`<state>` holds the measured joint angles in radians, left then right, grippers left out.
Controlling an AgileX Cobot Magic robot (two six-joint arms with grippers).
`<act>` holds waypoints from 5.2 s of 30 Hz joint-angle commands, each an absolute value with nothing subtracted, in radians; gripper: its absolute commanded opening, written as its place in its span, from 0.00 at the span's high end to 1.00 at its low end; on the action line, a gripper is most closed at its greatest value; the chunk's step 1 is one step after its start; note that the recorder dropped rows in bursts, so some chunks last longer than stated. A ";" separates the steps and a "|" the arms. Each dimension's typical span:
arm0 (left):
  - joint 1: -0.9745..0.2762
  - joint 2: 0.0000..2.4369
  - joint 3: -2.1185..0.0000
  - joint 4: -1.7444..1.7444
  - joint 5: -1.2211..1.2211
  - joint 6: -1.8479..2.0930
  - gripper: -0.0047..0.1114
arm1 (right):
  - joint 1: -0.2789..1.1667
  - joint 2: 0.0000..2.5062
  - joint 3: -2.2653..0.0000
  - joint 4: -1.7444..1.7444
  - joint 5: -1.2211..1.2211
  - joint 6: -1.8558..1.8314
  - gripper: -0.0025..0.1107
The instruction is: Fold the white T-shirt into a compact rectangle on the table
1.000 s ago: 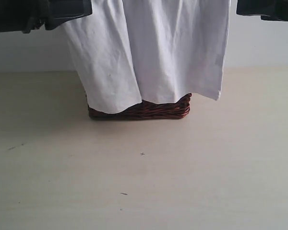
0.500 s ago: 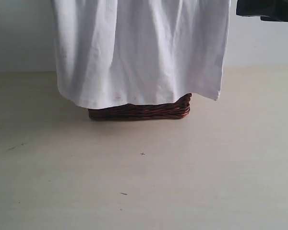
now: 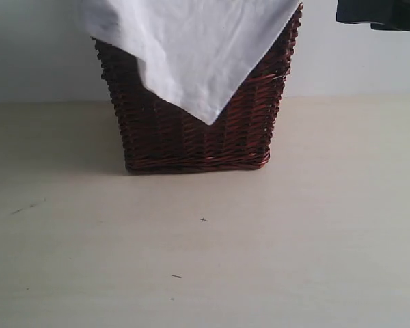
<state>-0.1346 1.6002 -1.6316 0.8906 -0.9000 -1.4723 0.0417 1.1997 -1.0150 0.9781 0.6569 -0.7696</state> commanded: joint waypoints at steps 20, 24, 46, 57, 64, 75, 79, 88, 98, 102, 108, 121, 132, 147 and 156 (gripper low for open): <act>-0.138 1.524 -2.569 1.093 -0.384 -1.681 0.96 | 0.036 1.201 -1.025 0.986 0.680 -0.782 0.48; -0.138 1.469 -2.574 1.471 -0.380 -1.898 0.96 | 0.036 1.201 -1.025 0.984 0.685 -0.782 0.48; 0.054 1.501 -2.180 1.744 -1.022 -2.124 0.96 | 0.036 1.201 -1.023 0.952 0.711 -0.776 0.48; -0.119 1.501 -1.827 1.744 -1.166 -2.124 0.96 | 0.036 1.201 -1.023 0.952 0.718 -0.774 0.48; -0.254 1.501 -1.640 1.744 -1.173 -2.071 0.96 | 0.036 1.199 -1.023 0.952 0.723 -0.774 0.48; -0.273 1.556 -1.219 1.744 -1.121 -1.994 0.96 | 0.036 1.199 -1.023 0.950 0.725 -0.776 0.48; -0.265 1.627 -1.116 1.744 -1.136 -2.116 0.96 | 0.036 1.199 -1.023 0.947 0.731 -0.774 0.48; -0.013 1.675 -1.093 1.744 -1.221 -2.121 0.57 | 0.036 1.199 -1.023 0.943 0.761 -0.774 0.48; 0.208 1.660 -1.084 1.744 -1.221 -2.077 0.58 | 0.036 1.199 -1.023 0.943 0.745 -0.772 0.48; -0.083 1.660 -0.976 1.744 -1.138 -1.860 0.57 | 0.036 1.199 -1.023 0.936 0.770 -0.772 0.48; -0.233 1.660 -0.809 1.744 -0.818 -1.722 0.57 | 0.036 1.199 -1.023 0.936 0.780 -0.772 0.48; -0.301 1.696 -0.783 1.744 -0.638 -1.735 0.57 | 0.036 1.199 -1.023 0.936 0.776 -0.756 0.48; -0.267 1.614 -0.849 1.744 -0.528 -1.735 0.57 | 0.036 1.201 -1.023 0.940 0.761 -0.756 0.48; -0.281 1.893 -0.849 1.507 -0.791 -1.412 0.95 | 0.036 1.201 -1.023 0.940 0.751 -0.756 0.48; -0.193 1.734 -0.896 1.744 -0.856 -1.854 0.96 | 0.036 1.201 -1.023 0.940 0.760 -0.756 0.48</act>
<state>-0.2422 1.8148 -0.8759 1.7055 -0.7937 -1.6927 0.0417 1.1997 -1.0150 0.9406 0.7562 -0.7573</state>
